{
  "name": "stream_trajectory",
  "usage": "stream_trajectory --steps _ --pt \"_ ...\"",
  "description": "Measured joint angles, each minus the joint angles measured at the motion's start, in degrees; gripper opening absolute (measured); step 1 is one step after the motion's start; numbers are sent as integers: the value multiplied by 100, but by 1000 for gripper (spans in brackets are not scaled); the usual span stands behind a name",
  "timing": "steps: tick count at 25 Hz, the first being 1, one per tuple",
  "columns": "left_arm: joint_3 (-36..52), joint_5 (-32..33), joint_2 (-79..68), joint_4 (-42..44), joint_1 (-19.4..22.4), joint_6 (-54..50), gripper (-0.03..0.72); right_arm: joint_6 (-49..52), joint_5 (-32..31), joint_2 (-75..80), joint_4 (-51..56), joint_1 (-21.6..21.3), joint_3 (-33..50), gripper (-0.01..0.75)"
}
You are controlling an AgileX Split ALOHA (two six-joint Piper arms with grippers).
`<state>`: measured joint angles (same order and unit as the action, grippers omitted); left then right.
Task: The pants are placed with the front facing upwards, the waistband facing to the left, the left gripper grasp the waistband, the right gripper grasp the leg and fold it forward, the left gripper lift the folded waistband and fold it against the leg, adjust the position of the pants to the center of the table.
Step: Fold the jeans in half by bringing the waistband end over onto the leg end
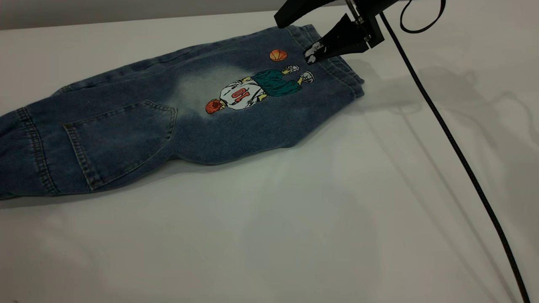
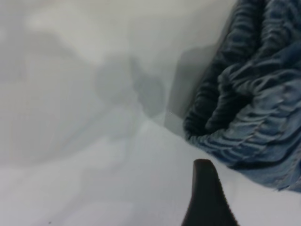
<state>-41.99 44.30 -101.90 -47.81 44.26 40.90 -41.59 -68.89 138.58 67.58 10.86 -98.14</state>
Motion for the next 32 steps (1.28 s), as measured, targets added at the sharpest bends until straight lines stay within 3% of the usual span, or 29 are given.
stream_trajectory --steps 6,12,16,25,32 --pt "-161 -188 -474 -216 -207 780 417 0 1 0 31 0 0 547" --pt "-442 -603 -506 -54 -666 1136 417 0 1 0 49 -5 0 547" --pt "-580 -819 -506 86 -719 1127 417 0 1 0 49 -5 0 547" --pt "-1030 41 -1154 208 -1010 1281 417 -4 1 0 132 -5 0 547" --pt "-1085 -664 -1279 507 -1312 1120 417 -12 1 0 127 -5 0 547"
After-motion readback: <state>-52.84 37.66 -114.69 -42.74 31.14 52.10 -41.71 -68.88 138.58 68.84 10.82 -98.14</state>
